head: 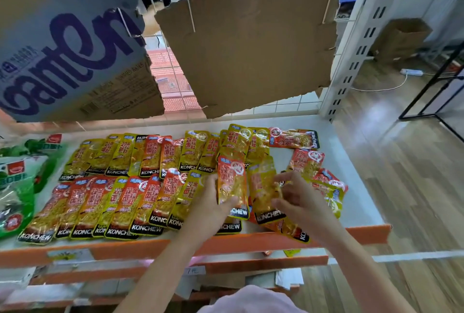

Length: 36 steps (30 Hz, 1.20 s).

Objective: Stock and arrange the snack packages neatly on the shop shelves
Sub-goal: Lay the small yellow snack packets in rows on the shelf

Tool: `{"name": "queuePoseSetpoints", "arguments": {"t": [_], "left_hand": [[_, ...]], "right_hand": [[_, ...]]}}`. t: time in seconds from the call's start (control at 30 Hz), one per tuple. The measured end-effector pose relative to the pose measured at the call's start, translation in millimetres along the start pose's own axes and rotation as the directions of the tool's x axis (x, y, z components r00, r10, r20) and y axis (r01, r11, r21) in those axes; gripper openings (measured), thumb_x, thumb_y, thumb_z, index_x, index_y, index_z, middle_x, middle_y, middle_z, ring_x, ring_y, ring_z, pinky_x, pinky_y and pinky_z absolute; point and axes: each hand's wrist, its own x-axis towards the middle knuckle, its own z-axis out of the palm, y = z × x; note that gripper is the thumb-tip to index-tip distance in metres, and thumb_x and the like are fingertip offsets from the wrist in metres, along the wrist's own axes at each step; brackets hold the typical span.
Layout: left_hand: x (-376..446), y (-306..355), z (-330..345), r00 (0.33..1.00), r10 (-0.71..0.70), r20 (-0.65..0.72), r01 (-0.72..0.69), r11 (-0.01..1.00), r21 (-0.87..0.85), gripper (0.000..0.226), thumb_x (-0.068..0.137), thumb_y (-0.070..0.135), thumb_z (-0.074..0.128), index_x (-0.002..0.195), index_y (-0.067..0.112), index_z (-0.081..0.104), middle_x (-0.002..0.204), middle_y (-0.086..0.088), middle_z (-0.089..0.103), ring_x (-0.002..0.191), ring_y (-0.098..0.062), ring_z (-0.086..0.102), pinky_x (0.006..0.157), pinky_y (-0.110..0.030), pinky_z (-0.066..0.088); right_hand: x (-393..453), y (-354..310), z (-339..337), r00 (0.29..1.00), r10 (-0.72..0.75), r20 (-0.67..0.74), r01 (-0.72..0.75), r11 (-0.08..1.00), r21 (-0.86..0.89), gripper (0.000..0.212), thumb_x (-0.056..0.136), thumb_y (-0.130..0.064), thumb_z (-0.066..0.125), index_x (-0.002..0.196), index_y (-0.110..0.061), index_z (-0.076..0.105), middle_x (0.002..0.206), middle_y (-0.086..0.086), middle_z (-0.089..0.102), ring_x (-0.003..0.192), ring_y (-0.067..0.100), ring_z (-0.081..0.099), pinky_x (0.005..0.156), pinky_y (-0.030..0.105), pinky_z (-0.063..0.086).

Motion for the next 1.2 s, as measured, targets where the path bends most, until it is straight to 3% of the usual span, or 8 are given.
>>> {"name": "queuePoseSetpoints", "arguments": {"t": [0.13, 0.23, 0.4, 0.57, 0.8, 0.97, 1.07, 1.2], "left_hand": [[-8.4, -6.9, 8.3, 0.991, 0.119, -0.066, -0.08, 0.903, 0.422, 0.086, 0.085, 0.034, 0.064, 0.146, 0.024, 0.005, 0.145, 0.001, 0.018, 0.132, -0.018, 0.029, 0.106, -0.027, 0.025], [-8.8, -11.0, 9.7, 0.946, 0.301, -0.119, -0.166, 0.767, 0.62, 0.074, 0.084, 0.045, 0.06, 0.143, 0.024, 0.021, 0.133, 0.003, 0.015, 0.13, -0.018, 0.021, 0.107, -0.026, 0.021], [-2.6, -2.8, 29.6, 0.918, 0.378, 0.119, -0.36, 0.672, 0.647, 0.057, 0.093, 0.056, 0.033, 0.144, 0.035, 0.022, 0.155, 0.012, 0.001, 0.141, -0.011, -0.01, 0.117, -0.041, -0.003], [0.7, -7.7, 38.7, 0.932, 0.296, 0.211, -0.354, 0.607, 0.712, 0.058, 0.092, 0.062, 0.025, 0.145, 0.045, 0.01, 0.157, 0.012, -0.007, 0.139, -0.017, -0.029, 0.112, -0.05, -0.018], [-3.3, -10.1, 43.8, 0.92, 0.333, 0.205, -0.385, 0.677, 0.627, 0.058, 0.097, 0.047, 0.033, 0.148, 0.035, 0.008, 0.157, 0.01, -0.009, 0.137, -0.006, -0.029, 0.11, -0.031, -0.022], [-5.5, -11.8, 52.7, 0.902, 0.379, 0.209, -0.428, 0.706, 0.564, 0.055, 0.098, 0.04, 0.037, 0.148, 0.028, 0.018, 0.157, 0.009, -0.007, 0.135, -0.003, -0.03, 0.108, -0.023, -0.023], [-7.8, -3.2, 54.0, 0.901, 0.412, 0.133, -0.419, 0.754, 0.506, 0.048, 0.098, 0.042, 0.033, 0.143, 0.024, 0.032, 0.155, 0.009, 0.018, 0.141, -0.002, -0.005, 0.113, -0.021, -0.01], [-14.9, 27.1, 48.5, 0.894, 0.446, -0.042, -0.435, 0.887, 0.155, 0.056, 0.085, 0.073, 0.019, 0.119, 0.041, 0.05, 0.118, 0.031, 0.049, 0.12, 0.01, 0.036, 0.104, -0.016, 0.026]], "right_hand": [[-2.4, 9.1, 1.8, 0.987, -0.159, -0.037, 0.132, 0.911, -0.391, 0.031, 0.091, -0.018, 0.054, 0.121, -0.024, 0.051, 0.094, -0.008, 0.059, 0.089, 0.012, 0.054, 0.07, 0.024, 0.037], [-4.4, 13.2, -7.3, 0.989, -0.127, -0.073, 0.071, 0.855, -0.515, 0.026, 0.09, -0.024, 0.056, 0.116, -0.023, 0.055, 0.105, -0.005, 0.057, 0.102, 0.018, 0.052, 0.075, 0.027, 0.038], [-7.0, 20.4, -7.3, 0.997, 0.045, 0.055, 0.012, 0.658, -0.753, 0.063, 0.081, -0.064, 0.05, 0.135, -0.032, 0.039, 0.127, -0.003, 0.042, 0.119, 0.019, 0.036, 0.096, 0.031, 0.036], [-6.1, 20.3, -4.3, 0.994, 0.093, 0.057, -0.025, 0.701, -0.713, 0.07, 0.077, -0.064, 0.056, 0.134, -0.03, 0.035, 0.125, -0.002, 0.042, 0.117, 0.019, 0.036, 0.094, 0.029, 0.032], [-6.3, 12.8, -22.4, 0.984, 0.13, -0.121, -0.169, 0.89, -0.423, 0.03, 0.079, -0.04, 0.069, 0.084, -0.024, 0.044, 0.074, -0.01, 0.053, 0.067, 0.008, 0.05, 0.053, 0.022, 0.033], [-4.5, 7.5, -38.0, 0.923, 0.05, -0.381, -0.104, 0.987, -0.122, 0.026, 0.082, -0.032, 0.065, 0.082, -0.016, 0.045, 0.063, -0.008, 0.057, 0.057, 0.007, 0.052, 0.048, 0.023, 0.036], [-2.8, -3.1, -44.2, 0.96, 0.091, -0.266, -0.017, 0.963, 0.27, 0.016, 0.08, -0.031, 0.066, 0.083, -0.019, 0.056, 0.07, -0.01, 0.066, 0.062, 0.002, 0.059, 0.056, 0.022, 0.045], [-5.0, -9.8, -39.3, 0.999, 0.042, -0.029, -0.01, 0.711, 0.703, 0.027, 0.07, -0.019, 0.066, 0.096, -0.017, 0.065, 0.088, 0.002, 0.072, 0.075, 0.012, 0.068, 0.059, 0.019, 0.052]]}}
